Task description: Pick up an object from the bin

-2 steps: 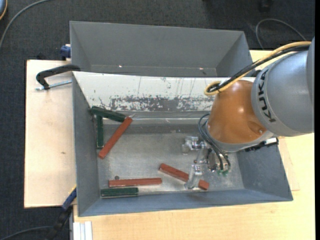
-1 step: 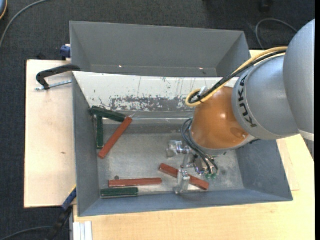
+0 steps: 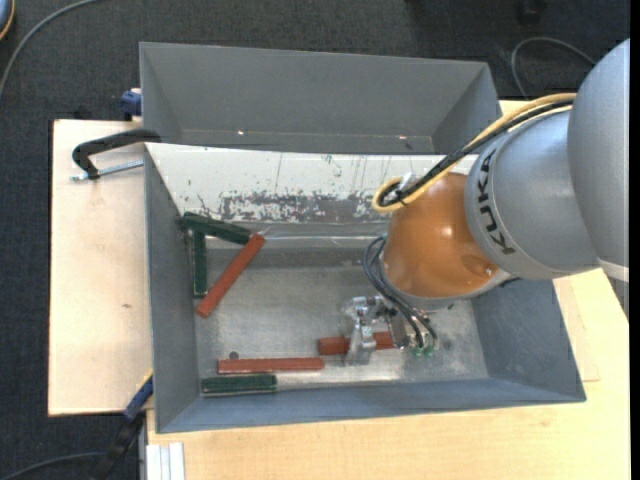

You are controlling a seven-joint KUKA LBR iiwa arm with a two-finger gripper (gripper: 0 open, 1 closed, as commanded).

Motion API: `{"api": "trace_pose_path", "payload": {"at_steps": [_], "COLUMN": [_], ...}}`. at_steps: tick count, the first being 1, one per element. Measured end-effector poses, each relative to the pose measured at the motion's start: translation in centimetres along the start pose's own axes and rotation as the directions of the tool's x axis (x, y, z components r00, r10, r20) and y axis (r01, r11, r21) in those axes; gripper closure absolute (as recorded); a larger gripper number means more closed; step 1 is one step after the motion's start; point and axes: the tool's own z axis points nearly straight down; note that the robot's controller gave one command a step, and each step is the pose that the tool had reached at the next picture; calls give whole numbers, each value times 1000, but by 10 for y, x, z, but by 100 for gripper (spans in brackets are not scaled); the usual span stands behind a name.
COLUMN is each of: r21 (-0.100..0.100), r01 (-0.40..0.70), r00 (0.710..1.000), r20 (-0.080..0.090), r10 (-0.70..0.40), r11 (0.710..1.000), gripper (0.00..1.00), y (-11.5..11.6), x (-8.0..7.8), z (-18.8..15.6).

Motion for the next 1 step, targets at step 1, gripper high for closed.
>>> {"api": "trace_pose_path", "payload": {"at_steps": [1], "r21": [0], "r01": [65], "r00": [998], "r20": [15], "r10": [-65], "r11": [998], "gripper": [100], "y": [30], "x": [-21], "z": [-143]}}
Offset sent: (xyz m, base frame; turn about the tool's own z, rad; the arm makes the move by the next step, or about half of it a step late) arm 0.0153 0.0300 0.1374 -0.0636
